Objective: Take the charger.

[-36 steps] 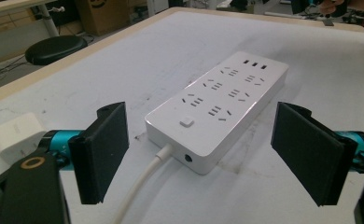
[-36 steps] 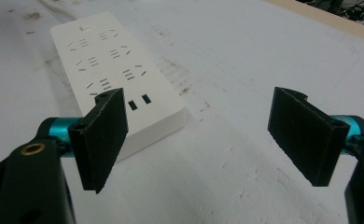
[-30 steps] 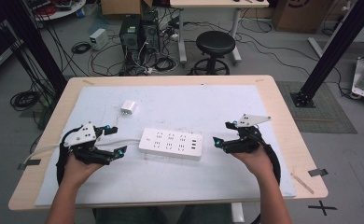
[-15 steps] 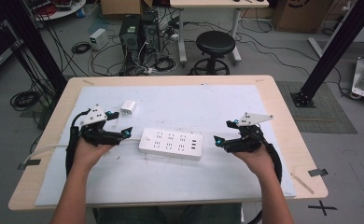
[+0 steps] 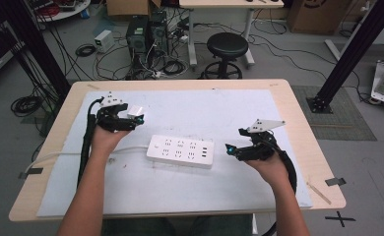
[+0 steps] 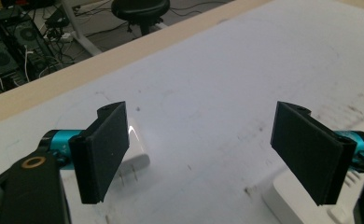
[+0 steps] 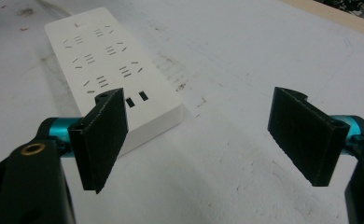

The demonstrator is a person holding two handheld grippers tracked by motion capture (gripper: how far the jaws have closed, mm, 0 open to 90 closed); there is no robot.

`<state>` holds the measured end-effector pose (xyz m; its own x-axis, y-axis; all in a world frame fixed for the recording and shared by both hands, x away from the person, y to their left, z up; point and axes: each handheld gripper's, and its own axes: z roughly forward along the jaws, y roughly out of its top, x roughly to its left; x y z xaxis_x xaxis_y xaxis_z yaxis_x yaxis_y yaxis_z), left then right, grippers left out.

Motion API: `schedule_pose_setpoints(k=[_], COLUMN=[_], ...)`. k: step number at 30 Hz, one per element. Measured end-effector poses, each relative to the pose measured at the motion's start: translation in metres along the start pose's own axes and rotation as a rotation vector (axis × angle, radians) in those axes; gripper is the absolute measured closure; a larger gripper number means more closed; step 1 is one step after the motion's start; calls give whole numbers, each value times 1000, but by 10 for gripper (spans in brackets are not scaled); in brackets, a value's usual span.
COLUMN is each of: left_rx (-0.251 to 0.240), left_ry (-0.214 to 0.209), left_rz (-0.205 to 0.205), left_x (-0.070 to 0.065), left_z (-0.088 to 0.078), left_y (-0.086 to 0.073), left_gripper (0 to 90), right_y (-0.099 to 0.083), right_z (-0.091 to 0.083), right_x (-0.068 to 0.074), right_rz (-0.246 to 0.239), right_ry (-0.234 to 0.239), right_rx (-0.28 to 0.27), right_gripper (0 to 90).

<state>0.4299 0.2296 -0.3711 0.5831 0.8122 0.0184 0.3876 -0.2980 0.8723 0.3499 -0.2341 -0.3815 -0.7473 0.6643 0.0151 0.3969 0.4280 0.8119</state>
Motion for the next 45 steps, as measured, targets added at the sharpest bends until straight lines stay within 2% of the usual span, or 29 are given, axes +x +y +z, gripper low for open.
schedule_pose_setpoints(k=[1, 2, 3, 5, 7, 9, 10, 12, 13, 18, 22, 23, 28, 38, 39, 45], left_rx=[27, 27, 61, 60, 105, 105, 142, 142, 160, 170, 179, 193, 206, 230, 235, 234], left_ry=[14, 14, 25, 29, 30, 30, 59, 59, 77, 101, 106, 118, 130, 144, 152, 150], left_rz=[2, 2, -22, -33, -52, -52, -71, -71, -114, -136, -135, -159, -164, -154, -141, -140], left_x=[4, 4, 11, 14, 18, 18, 26, 26, 34, 42, 43, 49, 52, 51, 50, 50], left_z=[7, 7, 21, 32, 43, 43, 56, 56, 64, 73, 74, 81, 88, 93, 94, 93], left_y=[5, 5, 11, 11, 8, 8, -1, -1, -10, -19, -20, -28, -33, -37, -37, -37], left_gripper=[194, 194, 194, 194, 194, 194, 194, 194, 194, 194, 194, 195, 200, 257, 257, 322], right_y=[0, 0, 0, -1, -1, -2, -2, -3, -3, -3, -4, -5, -5, -5, -5, -6], right_z=[0, 0, 1, 2, 2, 2, 2, 2, 2, 4, 4, 6, 8, 7, 7, 7], right_x=[0, 0, 0, 1, 1, 1, 2, 2, 2, 2, 2, 2, 2, 2, 2, 3], right_rz=[2, 2, -2, 2, 7, 7, 11, 10, 7, 9, 9, 8, 10, 14, 14, 15], right_ry=[-1, -1, -1, -1, -8, -8, -10, -9, -10, -15, -15, -16, -18, -25, -25, -25], right_rx=[0, 0, 2, 12, 15, 17, 18, 20, 26, 28, 30, 35, 37, 38, 38, 42], right_gripper=[206, 206, 205, 206, 205, 205, 205, 205, 206, 205, 205, 206, 206, 205, 205, 206])
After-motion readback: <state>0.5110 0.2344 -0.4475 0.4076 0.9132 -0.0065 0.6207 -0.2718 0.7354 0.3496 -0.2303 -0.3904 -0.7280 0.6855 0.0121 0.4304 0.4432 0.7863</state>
